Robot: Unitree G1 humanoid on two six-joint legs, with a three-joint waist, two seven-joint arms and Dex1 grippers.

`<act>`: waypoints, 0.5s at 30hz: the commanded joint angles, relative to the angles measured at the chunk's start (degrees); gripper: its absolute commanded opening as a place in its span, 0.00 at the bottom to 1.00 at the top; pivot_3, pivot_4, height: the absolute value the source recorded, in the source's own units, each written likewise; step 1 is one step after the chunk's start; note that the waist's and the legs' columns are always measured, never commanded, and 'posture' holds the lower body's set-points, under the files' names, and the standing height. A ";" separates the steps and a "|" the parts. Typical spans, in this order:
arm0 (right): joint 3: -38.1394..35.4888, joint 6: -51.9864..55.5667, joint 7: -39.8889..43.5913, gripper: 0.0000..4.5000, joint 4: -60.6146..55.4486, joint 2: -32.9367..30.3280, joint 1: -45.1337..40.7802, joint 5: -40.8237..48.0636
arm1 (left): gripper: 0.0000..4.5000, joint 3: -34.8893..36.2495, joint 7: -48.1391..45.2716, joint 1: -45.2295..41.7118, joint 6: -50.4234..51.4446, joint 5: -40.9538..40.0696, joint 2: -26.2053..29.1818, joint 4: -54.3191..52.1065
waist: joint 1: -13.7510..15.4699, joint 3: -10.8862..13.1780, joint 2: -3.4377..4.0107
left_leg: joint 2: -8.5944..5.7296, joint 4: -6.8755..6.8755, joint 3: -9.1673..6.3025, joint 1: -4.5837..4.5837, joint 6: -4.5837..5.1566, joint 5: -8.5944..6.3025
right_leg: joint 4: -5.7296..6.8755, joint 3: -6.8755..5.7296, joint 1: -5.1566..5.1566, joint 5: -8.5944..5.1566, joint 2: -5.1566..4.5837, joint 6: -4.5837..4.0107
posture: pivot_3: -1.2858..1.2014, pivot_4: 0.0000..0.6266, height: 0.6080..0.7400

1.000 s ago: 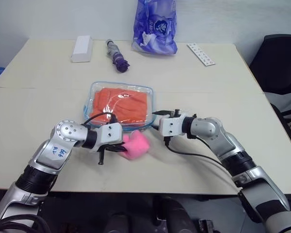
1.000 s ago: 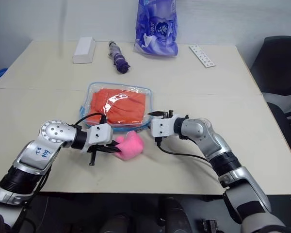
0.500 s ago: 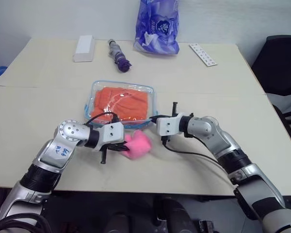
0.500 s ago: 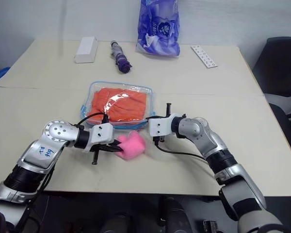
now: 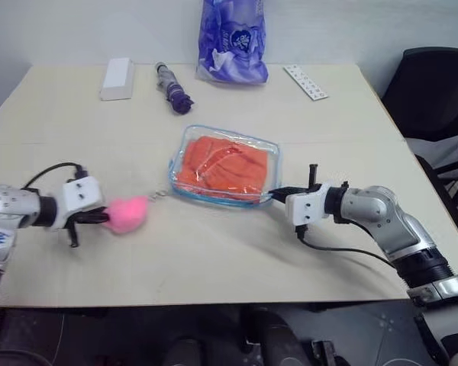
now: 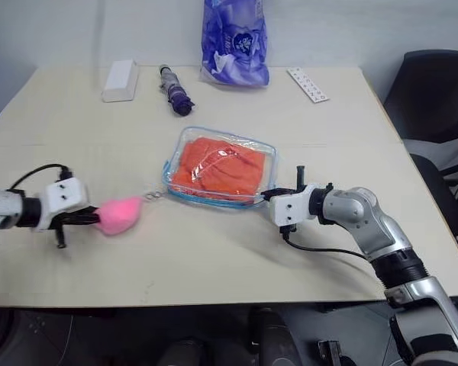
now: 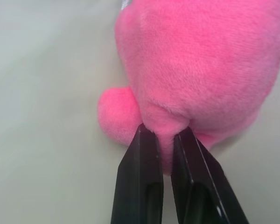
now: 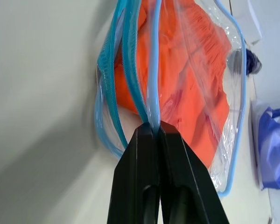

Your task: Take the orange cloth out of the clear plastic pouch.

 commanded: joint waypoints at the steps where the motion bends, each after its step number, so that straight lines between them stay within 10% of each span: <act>1: -2.59 -0.52 0.76 0.00 -2.87 -0.86 0.84 3.22 | 0.00 1.70 -0.61 1.58 -0.88 0.36 1.61 1.13 | 0.16 0.01 0.01 | -0.01 -0.01 0.02 0.00 0.00 0.00 | 0.00 -0.01 -0.01 0.00 0.00 0.00 | 0.52 0.24 1.00; 8: -1.62 3.76 2.91 0.05 -6.01 1.13 2.54 5.59 | 0.00 0.75 -2.67 5.39 6.95 -4.58 -3.20 -11.45 | 0.52 0.02 0.03 | -0.04 0.00 0.02 0.02 0.05 -0.01 | -0.01 0.01 0.05 0.00 -0.06 0.00 | 0.52 0.24 1.00; 15: -5.58 13.36 3.36 0.52 -15.83 -0.27 8.90 9.57 | 0.48 3.59 -2.30 3.58 6.72 -3.97 -2.64 -8.68 | 1.75 0.01 0.03 | -0.06 -0.01 -0.02 0.04 0.07 -0.02 | -0.03 -0.01 0.07 0.00 -0.07 0.01 | 0.52 0.24 1.00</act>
